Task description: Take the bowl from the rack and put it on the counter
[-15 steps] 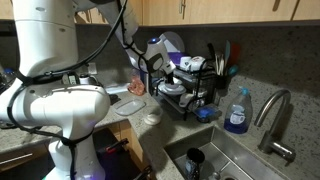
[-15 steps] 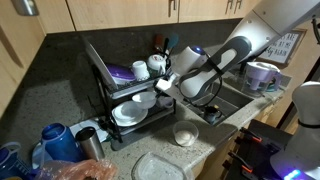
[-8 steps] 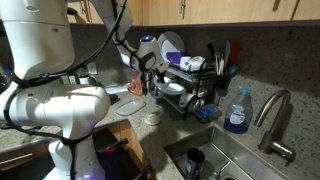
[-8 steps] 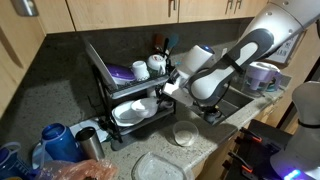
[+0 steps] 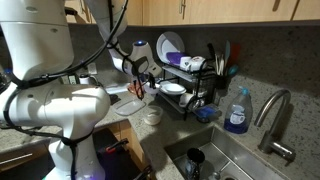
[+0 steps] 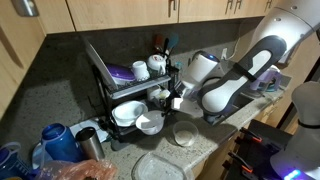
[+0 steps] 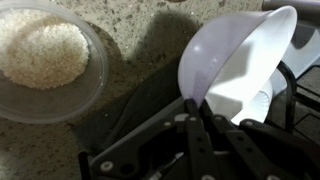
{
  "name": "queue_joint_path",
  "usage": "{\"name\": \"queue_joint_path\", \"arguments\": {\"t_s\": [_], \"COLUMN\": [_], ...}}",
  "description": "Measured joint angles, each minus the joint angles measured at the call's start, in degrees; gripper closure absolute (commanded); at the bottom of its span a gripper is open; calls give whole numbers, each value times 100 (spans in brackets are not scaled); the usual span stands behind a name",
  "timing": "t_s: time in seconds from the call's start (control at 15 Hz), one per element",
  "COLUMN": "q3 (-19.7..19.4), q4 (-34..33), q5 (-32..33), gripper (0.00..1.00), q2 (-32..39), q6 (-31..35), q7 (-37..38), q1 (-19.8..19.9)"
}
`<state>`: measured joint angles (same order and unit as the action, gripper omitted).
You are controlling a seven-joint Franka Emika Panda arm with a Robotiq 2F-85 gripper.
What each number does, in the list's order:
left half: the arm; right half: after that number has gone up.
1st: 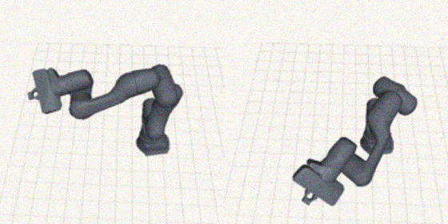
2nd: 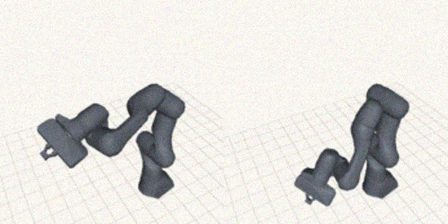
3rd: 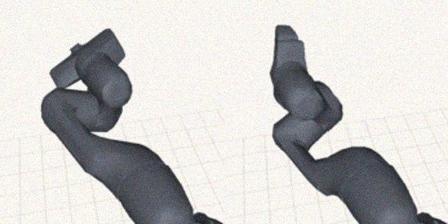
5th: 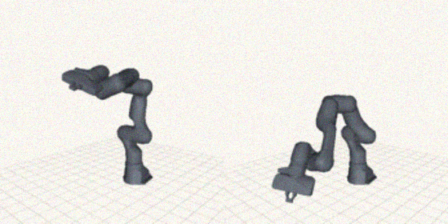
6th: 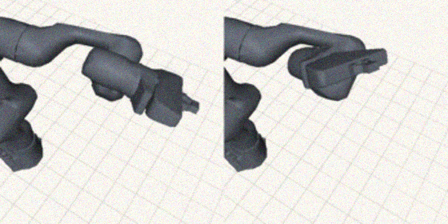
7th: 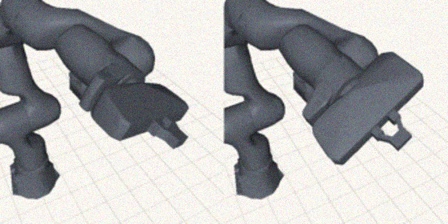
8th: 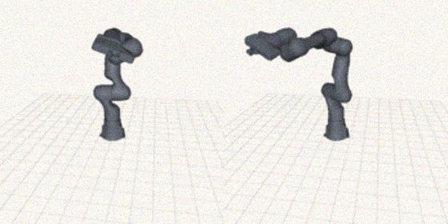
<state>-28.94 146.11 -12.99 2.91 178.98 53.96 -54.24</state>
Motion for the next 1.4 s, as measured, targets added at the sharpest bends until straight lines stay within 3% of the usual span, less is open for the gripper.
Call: {"name": "queue_joint_path", "arguments": {"t_s": [0.2, 0.33, 0.4, 1.4], "q3": [201, 737, 749, 259], "q4": [215, 369, 443, 946], "q5": [-147, -336, -522, -3181], "gripper": [99, 99, 99, 99], "q2": [-201, -383, -471, -712], "q6": [0, -7, -15, -47], "q7": [-269, -432, -577, -2820], "q1": [-22, 325, 254, -677]}}
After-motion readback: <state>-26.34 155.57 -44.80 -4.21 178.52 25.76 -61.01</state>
